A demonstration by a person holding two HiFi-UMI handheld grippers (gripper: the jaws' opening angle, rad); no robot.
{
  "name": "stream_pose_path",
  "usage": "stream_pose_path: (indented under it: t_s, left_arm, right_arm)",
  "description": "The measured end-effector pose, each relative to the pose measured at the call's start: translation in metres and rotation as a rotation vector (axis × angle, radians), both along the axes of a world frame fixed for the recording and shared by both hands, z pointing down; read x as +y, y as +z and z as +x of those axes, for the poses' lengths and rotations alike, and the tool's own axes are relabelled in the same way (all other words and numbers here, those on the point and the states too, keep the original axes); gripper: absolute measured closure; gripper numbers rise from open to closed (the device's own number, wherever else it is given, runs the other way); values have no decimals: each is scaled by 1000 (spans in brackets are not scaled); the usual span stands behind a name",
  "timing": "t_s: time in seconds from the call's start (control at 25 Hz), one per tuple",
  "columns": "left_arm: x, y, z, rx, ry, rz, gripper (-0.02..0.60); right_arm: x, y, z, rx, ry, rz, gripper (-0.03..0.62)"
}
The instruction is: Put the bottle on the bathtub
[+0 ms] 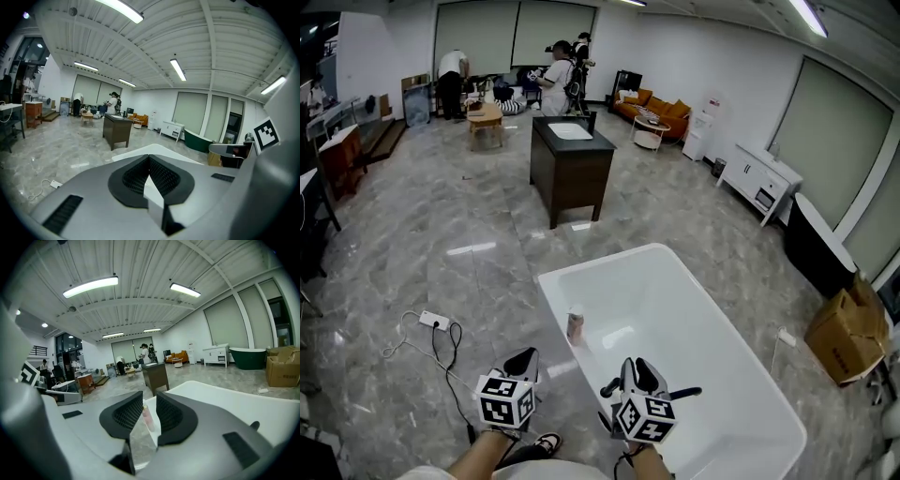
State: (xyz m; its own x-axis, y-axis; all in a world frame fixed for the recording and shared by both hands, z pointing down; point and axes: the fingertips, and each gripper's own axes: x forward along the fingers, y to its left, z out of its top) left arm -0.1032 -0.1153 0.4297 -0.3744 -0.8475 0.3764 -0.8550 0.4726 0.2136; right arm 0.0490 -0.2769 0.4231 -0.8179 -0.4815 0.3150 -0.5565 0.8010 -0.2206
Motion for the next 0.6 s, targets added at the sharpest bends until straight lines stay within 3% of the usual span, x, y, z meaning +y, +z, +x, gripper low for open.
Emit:
stream_pose_path:
  t_s: [0.6]
  left_arm:
    - [7,-16,39,-36,36,-16,565]
  right_arm:
    - [10,-18,48,-30,49,4,558]
